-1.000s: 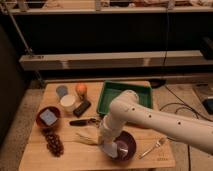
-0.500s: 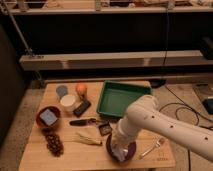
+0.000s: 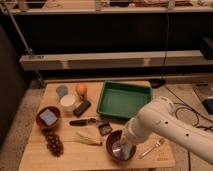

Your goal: Wipe purple bowl with towel

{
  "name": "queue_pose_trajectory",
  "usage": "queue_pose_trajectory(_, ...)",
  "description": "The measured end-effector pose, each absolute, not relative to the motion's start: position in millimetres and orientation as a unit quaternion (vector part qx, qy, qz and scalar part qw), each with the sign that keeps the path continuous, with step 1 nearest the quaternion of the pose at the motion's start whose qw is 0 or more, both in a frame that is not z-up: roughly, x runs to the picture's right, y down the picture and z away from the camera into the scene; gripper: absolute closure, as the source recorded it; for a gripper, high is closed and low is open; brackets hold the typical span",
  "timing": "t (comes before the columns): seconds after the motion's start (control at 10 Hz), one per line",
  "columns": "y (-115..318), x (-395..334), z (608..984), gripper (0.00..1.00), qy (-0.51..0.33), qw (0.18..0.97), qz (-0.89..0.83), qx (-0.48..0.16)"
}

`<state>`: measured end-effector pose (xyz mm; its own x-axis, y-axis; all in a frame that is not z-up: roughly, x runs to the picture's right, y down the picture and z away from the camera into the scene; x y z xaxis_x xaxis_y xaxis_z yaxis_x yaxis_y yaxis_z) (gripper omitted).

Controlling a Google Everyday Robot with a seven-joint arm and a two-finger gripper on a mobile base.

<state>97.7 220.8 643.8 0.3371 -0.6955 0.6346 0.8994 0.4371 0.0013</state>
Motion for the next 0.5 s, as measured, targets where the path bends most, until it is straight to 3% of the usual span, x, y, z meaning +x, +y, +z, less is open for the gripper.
queue_pose_trajectory(0.5,184.2,98.7,665.1,0.86,-0.252,0.812,-0.499,-0.169)
